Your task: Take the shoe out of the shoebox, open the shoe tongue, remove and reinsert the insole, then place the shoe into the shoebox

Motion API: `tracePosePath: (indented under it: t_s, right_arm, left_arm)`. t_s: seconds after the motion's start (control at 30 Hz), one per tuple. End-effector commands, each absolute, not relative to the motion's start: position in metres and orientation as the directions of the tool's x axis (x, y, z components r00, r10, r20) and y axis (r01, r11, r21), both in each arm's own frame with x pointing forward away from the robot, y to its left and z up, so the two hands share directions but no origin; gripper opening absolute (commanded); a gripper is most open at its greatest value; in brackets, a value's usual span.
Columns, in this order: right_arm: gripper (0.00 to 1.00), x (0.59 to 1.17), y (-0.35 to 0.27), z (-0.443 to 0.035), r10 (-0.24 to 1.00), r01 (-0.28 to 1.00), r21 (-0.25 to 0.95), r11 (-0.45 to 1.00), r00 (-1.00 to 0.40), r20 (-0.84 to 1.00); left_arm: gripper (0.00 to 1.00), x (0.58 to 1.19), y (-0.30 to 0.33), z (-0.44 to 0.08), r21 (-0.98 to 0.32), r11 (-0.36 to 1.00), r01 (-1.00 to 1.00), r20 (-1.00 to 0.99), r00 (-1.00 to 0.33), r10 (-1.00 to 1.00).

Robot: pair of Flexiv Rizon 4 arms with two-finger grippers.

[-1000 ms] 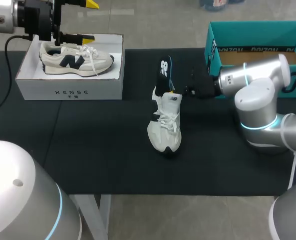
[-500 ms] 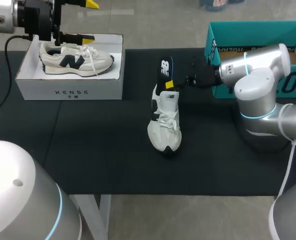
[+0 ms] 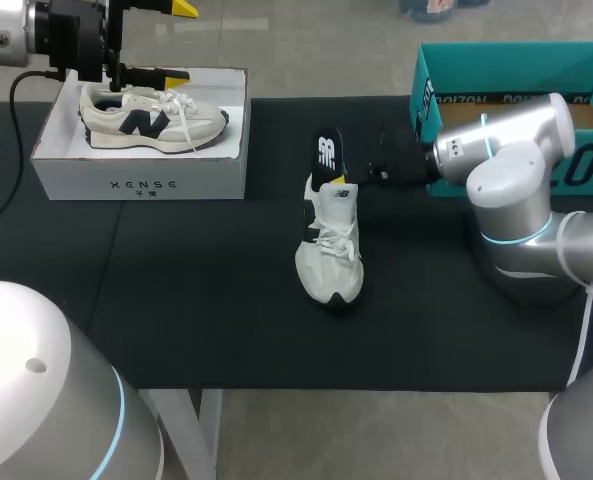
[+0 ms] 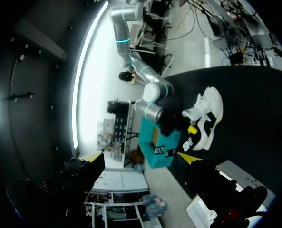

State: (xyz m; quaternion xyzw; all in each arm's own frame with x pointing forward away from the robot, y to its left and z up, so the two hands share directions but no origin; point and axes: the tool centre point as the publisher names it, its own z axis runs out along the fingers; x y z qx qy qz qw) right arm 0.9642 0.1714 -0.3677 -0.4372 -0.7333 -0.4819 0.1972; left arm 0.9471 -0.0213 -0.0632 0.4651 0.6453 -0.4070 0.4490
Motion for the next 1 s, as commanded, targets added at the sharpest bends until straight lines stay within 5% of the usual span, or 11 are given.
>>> tracePosePath:
  t_s: [0.03, 0.1, 0.2, 0.43, 0.57, 0.67, 1.0]
  right_arm:
    - [0.00, 0.955, 0.171, -0.373, 0.460, 0.835, 0.531, 0.140, -0.530, 0.712]
    - [0.34, 0.959, 0.169, -0.371, 0.463, 0.834, 0.535, 0.134, -0.530, 0.711]
    - [0.43, 0.969, 0.168, -0.365, 0.466, 0.821, 0.554, 0.134, -0.546, 0.696]
    - [0.34, 0.992, 0.170, -0.351, 0.461, 0.793, 0.590, 0.147, -0.583, 0.669]
    - [0.21, 0.997, 0.169, -0.348, 0.463, 0.788, 0.597, 0.150, -0.589, 0.662]
    - [0.00, 0.995, 0.167, -0.350, 0.473, 0.794, 0.592, 0.139, -0.579, 0.664]
    - [0.00, 0.962, 0.171, -0.367, 0.464, 0.832, 0.535, 0.145, -0.535, 0.706]
  left_arm:
    - [1.00, 0.948, -0.021, -0.063, -0.107, 0.235, 0.966, -0.957, -0.164, 0.239]
    - [1.00, 0.948, -0.021, -0.063, -0.107, 0.235, 0.966, -0.957, -0.164, 0.239]
    - [1.00, 0.948, -0.021, -0.063, -0.107, 0.235, 0.966, -0.957, -0.164, 0.239]
    - [1.00, 0.948, -0.021, -0.063, -0.107, 0.235, 0.966, -0.957, -0.164, 0.239]
    - [1.00, 0.948, -0.021, -0.063, -0.107, 0.235, 0.966, -0.957, -0.164, 0.239]
    - [1.00, 0.948, -0.021, -0.063, -0.107, 0.235, 0.966, -0.957, -0.164, 0.239]
    - [1.00, 0.948, -0.021, -0.063, -0.107, 0.235, 0.966, -0.957, -0.164, 0.239]
